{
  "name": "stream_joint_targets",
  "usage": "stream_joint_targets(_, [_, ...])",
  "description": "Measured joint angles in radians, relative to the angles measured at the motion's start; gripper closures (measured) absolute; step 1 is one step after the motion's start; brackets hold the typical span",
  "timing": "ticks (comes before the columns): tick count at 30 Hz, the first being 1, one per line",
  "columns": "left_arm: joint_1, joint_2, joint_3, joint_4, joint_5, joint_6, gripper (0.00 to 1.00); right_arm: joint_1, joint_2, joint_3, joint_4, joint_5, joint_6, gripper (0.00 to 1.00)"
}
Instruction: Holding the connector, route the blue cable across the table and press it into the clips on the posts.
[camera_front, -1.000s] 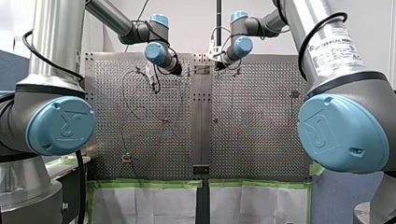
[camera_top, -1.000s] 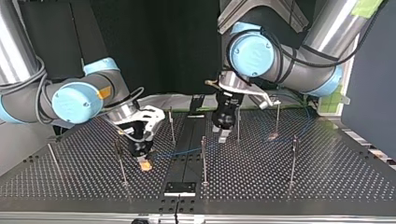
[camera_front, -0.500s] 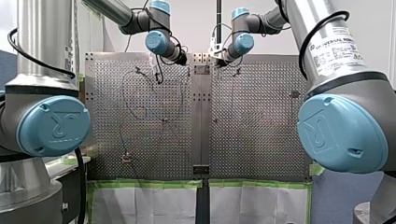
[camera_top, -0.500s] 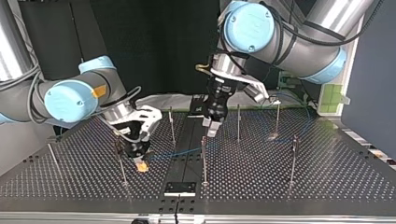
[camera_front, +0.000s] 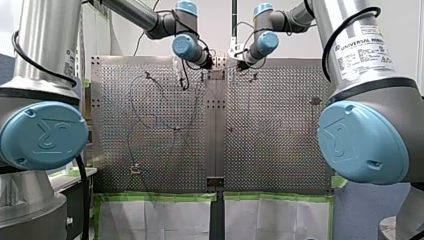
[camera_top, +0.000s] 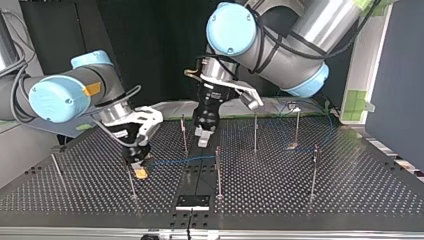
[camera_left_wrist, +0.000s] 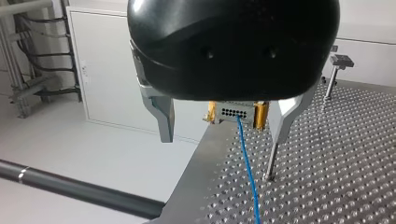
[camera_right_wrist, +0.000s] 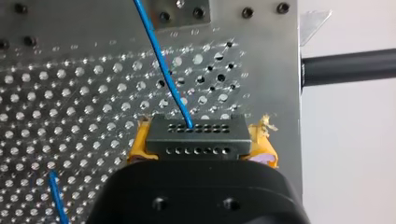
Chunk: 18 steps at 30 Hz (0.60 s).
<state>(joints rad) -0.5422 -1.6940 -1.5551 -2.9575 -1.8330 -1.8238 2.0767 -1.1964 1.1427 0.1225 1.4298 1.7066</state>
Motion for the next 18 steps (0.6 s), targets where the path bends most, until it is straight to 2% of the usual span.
stream_joint_targets(4, [-0.034, -0.034, 0.034, -0.019, -0.033, 0.0, 0.0, -0.005, -0.001, 0.006, 0.0, 0.0, -0.002, 1.0])
stream_joint_targets(9, [-0.069, -0.078, 0.078, -0.036, -0.051, 0.001, 0.0, -0.01, -0.001, 0.01, -0.001, 0.0, -0.005, 1.0])
stream_joint_targets(18, [-0.043, -0.156, 0.156, -0.045, -0.06, -0.007, 0.0, -0.011, -0.001, 0.011, -0.003, 0.0, -0.007, 1.0])
